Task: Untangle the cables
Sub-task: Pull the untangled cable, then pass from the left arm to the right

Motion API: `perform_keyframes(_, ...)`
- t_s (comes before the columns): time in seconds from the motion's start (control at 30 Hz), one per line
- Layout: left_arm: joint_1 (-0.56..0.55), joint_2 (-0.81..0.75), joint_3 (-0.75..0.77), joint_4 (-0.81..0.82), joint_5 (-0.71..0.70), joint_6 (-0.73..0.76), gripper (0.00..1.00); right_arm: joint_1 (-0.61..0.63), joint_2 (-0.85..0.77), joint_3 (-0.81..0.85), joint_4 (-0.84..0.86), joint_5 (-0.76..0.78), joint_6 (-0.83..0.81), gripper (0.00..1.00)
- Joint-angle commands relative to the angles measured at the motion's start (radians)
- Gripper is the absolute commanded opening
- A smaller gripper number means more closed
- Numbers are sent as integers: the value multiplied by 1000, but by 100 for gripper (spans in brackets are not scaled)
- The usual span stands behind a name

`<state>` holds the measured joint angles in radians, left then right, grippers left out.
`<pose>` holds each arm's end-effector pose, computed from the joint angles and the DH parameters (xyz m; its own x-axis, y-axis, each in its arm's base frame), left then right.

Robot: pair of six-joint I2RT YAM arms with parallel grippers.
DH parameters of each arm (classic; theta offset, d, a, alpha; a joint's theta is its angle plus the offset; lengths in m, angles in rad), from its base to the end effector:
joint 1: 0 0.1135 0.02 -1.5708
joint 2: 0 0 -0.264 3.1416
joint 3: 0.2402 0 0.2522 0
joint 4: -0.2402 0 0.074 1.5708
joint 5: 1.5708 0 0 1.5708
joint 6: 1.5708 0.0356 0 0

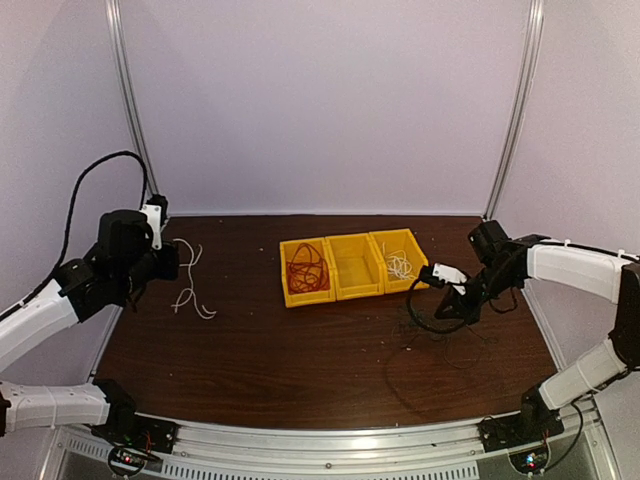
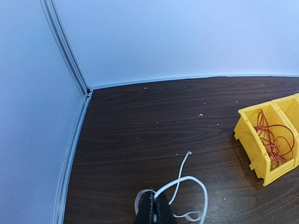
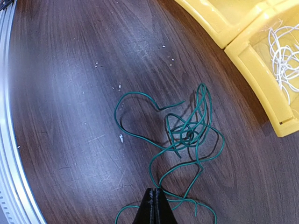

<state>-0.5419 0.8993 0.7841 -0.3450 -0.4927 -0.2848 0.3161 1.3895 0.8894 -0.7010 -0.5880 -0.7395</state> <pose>0.1804 -0.0889 0.3048 -0.3908 -0.0536 -0.9189 -0.0192 0.9986 -0.0501 0.2349 0.0976 0.2117 -0.3521 -0.7051 -0.6155 -0.9291 0.3429 0.1386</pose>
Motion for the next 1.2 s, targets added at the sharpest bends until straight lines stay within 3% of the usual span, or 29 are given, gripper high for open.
perform_keyframes(0.0,8,24,24,90,143,23,0,-24,-36,19,-20,-52,-16,0)
perform_keyframes(0.1,8,59,36,132,265,21,0,-17,-69,25,7,-95,16,2)
perform_keyframes(0.2,8,92,56,162,354,22,0,-5,-93,51,14,-135,43,21)
perform_keyframes(0.3,7,110,92,200,483,22,0,29,-115,97,33,-168,77,31)
perform_keyframes(0.5,5,150,174,248,634,7,0,202,-81,236,147,-141,183,45)
perform_keyframes(0.77,3,179,155,326,593,-75,0,496,145,380,330,-67,300,49)
perform_keyframes(0.93,0,192,132,310,477,-210,0,583,283,422,528,-9,391,50)
perform_keyframes(1.17,0,177,-20,283,329,-310,0,660,521,557,571,73,463,50)
